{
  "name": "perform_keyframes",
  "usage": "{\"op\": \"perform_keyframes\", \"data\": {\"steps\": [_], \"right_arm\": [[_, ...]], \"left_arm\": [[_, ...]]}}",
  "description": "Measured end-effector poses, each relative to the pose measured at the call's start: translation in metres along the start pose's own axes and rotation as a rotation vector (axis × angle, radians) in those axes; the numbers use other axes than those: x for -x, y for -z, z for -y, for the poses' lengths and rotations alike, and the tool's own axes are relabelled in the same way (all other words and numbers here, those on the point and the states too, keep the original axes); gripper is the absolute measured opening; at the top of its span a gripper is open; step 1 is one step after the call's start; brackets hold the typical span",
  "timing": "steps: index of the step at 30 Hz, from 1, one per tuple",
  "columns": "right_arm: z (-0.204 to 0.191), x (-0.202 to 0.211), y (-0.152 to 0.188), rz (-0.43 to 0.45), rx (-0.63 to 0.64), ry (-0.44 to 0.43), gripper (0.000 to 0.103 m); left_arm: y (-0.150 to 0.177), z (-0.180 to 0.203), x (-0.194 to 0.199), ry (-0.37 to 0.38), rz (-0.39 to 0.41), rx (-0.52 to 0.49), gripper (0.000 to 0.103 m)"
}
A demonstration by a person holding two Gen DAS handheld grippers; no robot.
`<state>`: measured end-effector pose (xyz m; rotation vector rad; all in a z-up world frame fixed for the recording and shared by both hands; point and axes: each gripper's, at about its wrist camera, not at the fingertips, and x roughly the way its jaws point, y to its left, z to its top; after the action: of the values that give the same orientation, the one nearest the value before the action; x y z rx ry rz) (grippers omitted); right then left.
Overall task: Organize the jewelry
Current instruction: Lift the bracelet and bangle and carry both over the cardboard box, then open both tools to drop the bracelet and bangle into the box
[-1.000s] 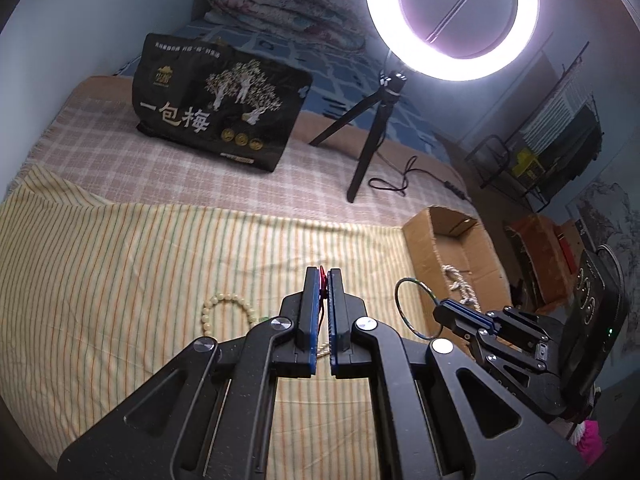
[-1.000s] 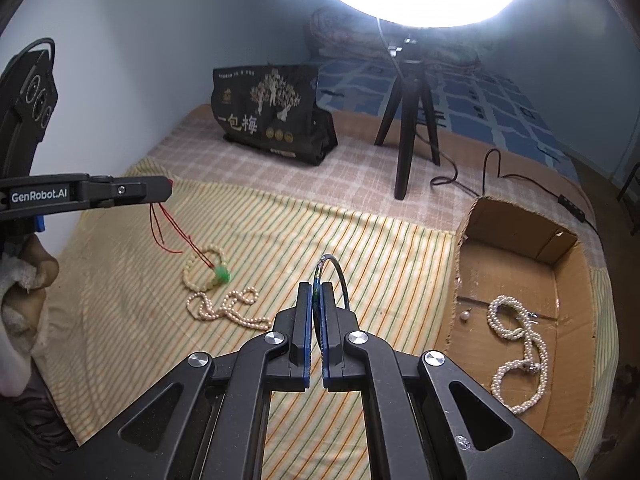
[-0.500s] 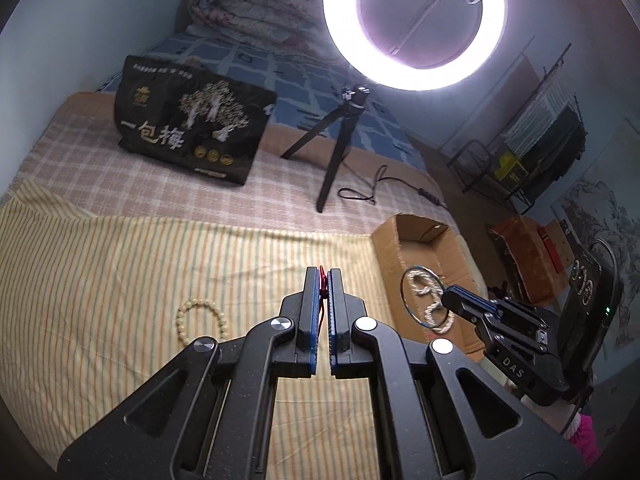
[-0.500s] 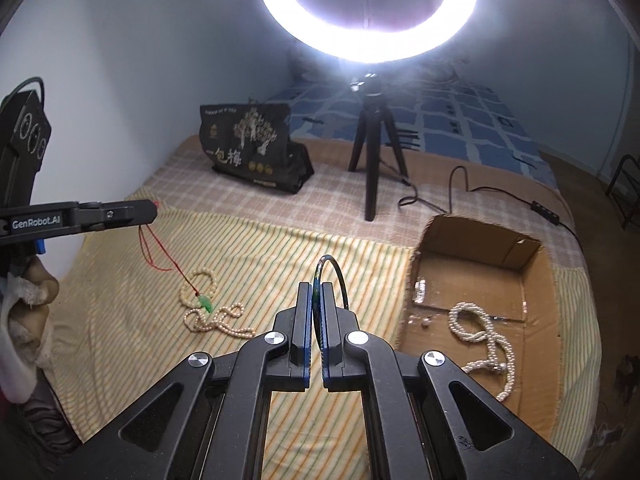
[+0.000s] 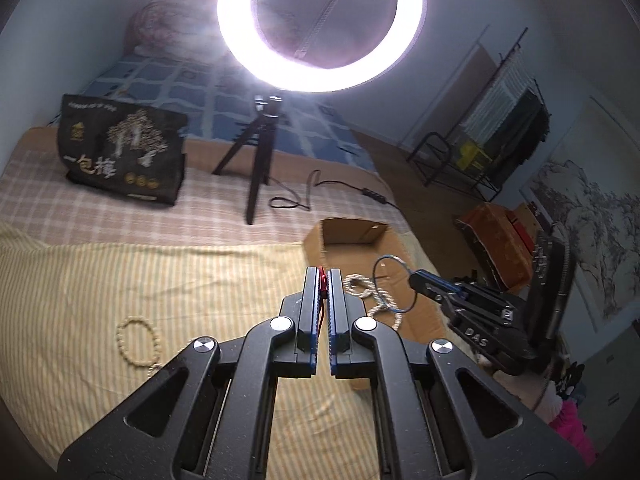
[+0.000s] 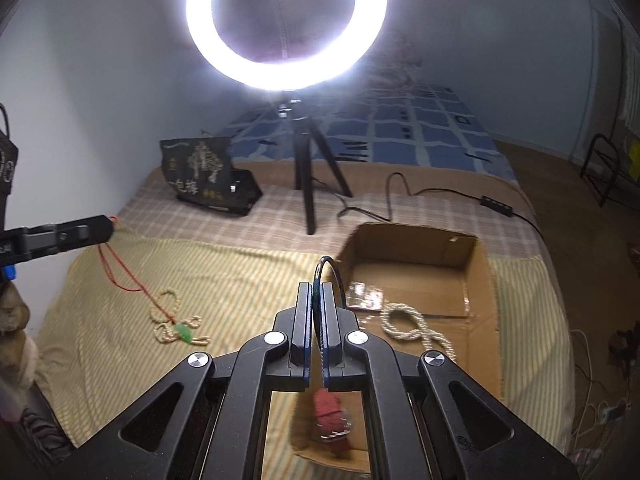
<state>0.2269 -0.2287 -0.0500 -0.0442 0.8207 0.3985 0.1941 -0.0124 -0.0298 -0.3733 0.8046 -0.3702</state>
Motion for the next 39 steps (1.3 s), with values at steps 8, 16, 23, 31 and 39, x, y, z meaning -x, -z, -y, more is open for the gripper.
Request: {"op": "perform_keyframes", "data": {"steps": [8, 16, 23, 31, 39], "right_arm": [[0.036, 0.000, 0.003, -0.006, -0.036, 0.040, 0.002], [0.064, 0.000, 0.005, -0.006, -0.062, 0.070, 0.002], [0.083, -0.002, 0.010, -0.015, -0.088, 0.081, 0.002], [0.094, -0.008, 0.014, -0.033, -0.096, 0.079, 0.002], [0.097, -0.011, 0.015, -0.039, -0.110, 0.070, 0.002]], "left_arm": [[-0.007, 0.040, -0.017, 0.056, 0.003, -0.041, 0.001], [-0.014, 0.075, -0.038, 0.105, 0.004, -0.076, 0.001], [-0.012, 0.095, -0.061, 0.125, -0.015, -0.097, 0.001], [-0.001, 0.100, -0.087, 0.112, -0.067, -0.104, 0.001], [0.004, 0.099, -0.098, 0.103, -0.091, -0.104, 0.001]]}}
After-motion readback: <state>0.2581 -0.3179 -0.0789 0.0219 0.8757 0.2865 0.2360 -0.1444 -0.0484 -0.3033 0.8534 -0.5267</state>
